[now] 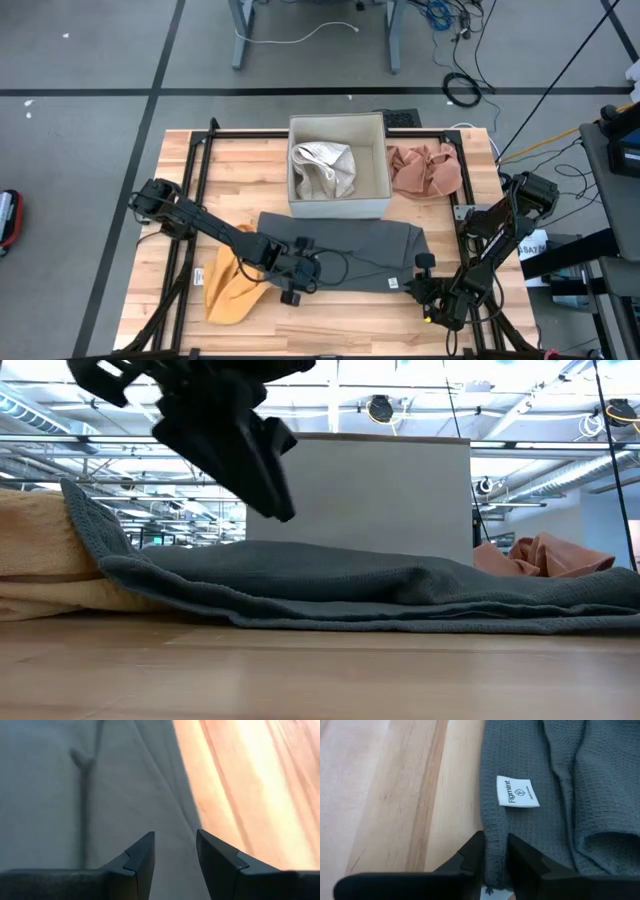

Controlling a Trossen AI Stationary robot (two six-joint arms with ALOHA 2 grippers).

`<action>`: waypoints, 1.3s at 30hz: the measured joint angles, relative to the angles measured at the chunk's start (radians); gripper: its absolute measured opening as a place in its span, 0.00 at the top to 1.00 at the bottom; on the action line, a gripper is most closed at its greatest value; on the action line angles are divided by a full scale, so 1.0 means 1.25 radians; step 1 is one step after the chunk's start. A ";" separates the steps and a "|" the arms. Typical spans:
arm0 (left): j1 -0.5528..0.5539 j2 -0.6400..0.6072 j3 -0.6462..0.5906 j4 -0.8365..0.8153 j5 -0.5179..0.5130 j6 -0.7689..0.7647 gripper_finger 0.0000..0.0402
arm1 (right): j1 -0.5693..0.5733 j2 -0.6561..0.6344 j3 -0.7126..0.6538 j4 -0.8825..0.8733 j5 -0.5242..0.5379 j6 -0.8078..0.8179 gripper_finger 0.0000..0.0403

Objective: Fold towel
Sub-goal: Fold the gray towel

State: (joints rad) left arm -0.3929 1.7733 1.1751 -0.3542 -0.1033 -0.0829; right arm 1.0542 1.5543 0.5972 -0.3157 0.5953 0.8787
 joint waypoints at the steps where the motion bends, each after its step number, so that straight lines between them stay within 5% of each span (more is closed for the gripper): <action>1: -0.003 0.000 0.000 -0.008 0.002 -0.013 0.63 | 0.000 0.000 0.000 0.000 0.000 0.000 0.85; 7: -0.035 0.000 0.000 -0.063 0.019 -0.059 0.63 | 0.000 0.000 0.000 -0.002 -0.001 -0.005 0.98; 20: -0.102 0.058 0.001 -0.071 -0.020 -0.094 0.63 | 0.000 0.000 0.000 -0.003 0.003 -0.006 0.99; 27: -0.098 0.088 0.001 -0.099 -0.140 -0.114 0.63 | 0.000 0.000 0.000 -0.003 0.002 -0.002 1.00; 39: -0.093 0.085 0.001 -0.134 -0.115 -0.125 0.63 | 0.000 0.000 0.000 -0.002 0.001 -0.002 1.00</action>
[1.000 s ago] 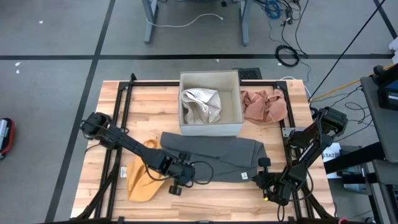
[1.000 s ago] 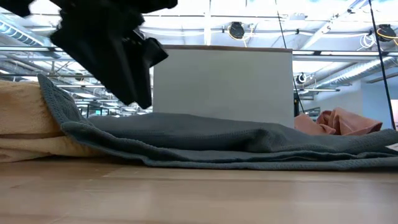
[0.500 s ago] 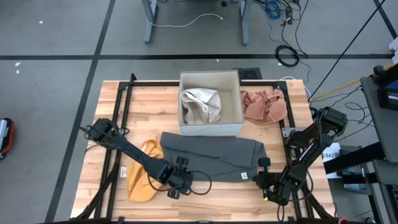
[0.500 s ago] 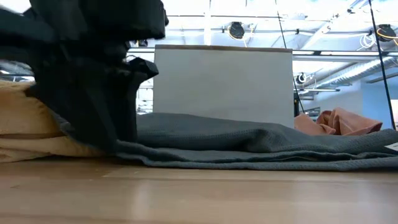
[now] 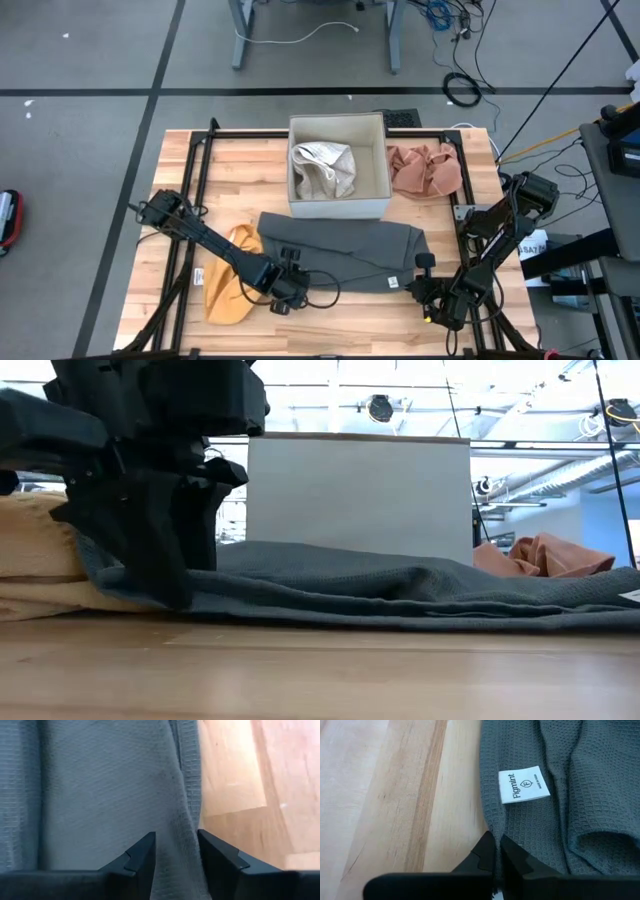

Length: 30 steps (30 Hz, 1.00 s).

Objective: Fold towel
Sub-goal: Fold the gray towel

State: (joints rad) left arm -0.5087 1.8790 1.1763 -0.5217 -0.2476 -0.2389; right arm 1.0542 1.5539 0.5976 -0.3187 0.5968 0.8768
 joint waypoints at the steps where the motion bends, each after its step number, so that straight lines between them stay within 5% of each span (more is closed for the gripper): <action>1: 0.000 -0.001 0.000 0.000 0.002 -0.007 0.63 | 0.000 0.000 0.000 0.000 0.000 0.000 1.00; 17: 0.020 -0.014 0.012 -0.036 -0.019 -0.039 0.64 | 0.000 0.000 0.000 0.000 -0.016 0.001 1.00; 30: 0.004 -0.014 0.101 -0.206 -0.013 -0.026 0.97 | 0.000 -0.001 0.001 -0.003 -0.025 0.001 1.00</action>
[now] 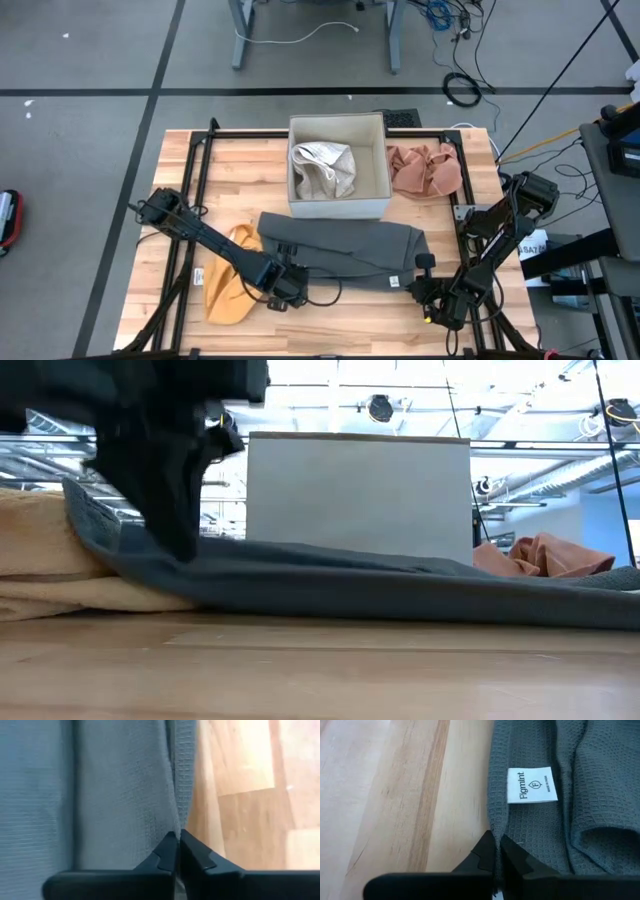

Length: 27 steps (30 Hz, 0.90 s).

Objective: Fold towel
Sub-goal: Fold the gray towel

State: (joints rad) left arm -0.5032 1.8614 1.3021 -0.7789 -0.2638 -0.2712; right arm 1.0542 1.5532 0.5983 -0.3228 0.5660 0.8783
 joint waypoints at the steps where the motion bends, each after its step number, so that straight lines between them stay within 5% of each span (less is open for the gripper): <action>1: -0.003 0.000 0.019 -0.020 -0.001 0.008 0.98 | 0.000 0.000 0.000 0.000 -0.005 0.000 1.00; 27: -0.068 0.000 0.213 -0.286 -0.011 0.057 1.00 | 0.012 -0.003 0.002 -0.002 -0.073 0.032 1.00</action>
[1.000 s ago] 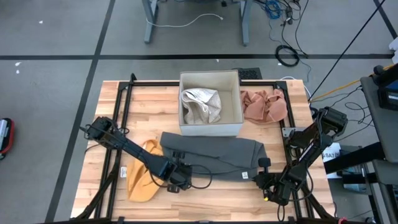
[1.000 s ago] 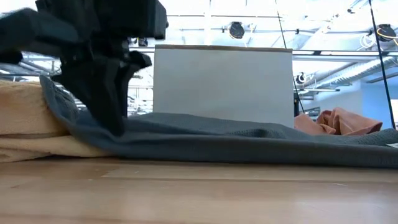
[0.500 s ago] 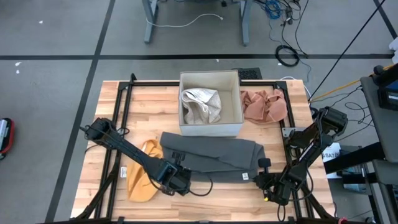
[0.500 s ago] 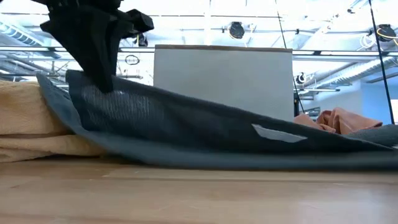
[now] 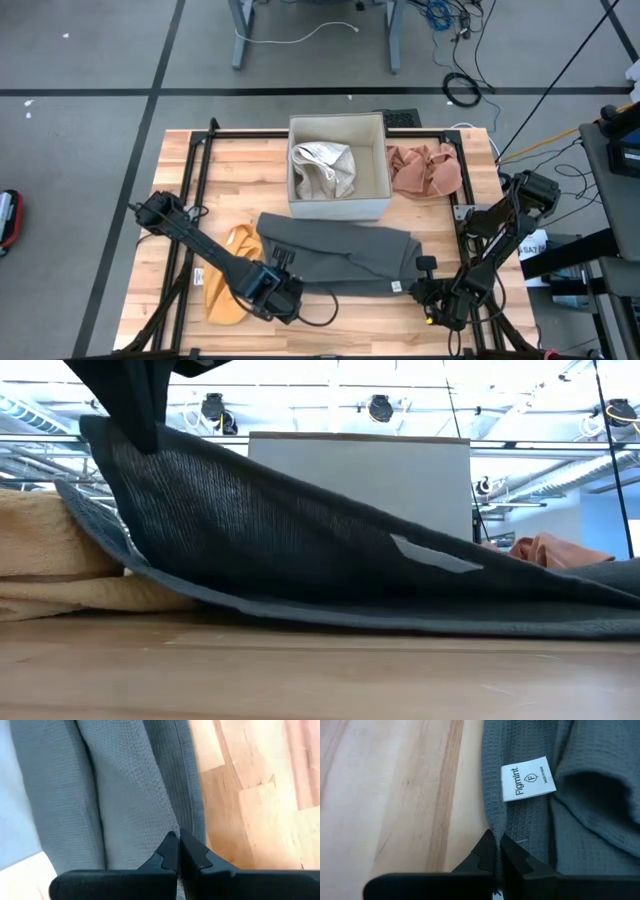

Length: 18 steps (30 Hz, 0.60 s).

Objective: Fold towel
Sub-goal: Fold the gray towel

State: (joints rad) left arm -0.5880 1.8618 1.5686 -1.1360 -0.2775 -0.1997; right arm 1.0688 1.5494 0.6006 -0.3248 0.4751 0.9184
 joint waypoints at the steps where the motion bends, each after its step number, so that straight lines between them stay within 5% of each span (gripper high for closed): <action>1: -0.002 0.000 0.002 0.000 -0.001 0.000 1.00 | 0.001 0.000 0.000 0.000 -0.004 0.005 1.00; 11: -0.008 0.000 0.002 -0.007 0.002 -0.007 1.00 | 0.015 0.000 -0.001 0.009 -0.032 0.040 1.00; 18: -0.007 0.000 -0.060 0.103 0.055 -0.002 0.98 | 0.021 0.001 -0.002 0.035 -0.041 0.054 1.00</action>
State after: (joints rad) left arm -0.5962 1.8618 1.4938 -1.0074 -0.2086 -0.2026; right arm 1.0951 1.5508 0.5983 -0.2811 0.4243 0.9855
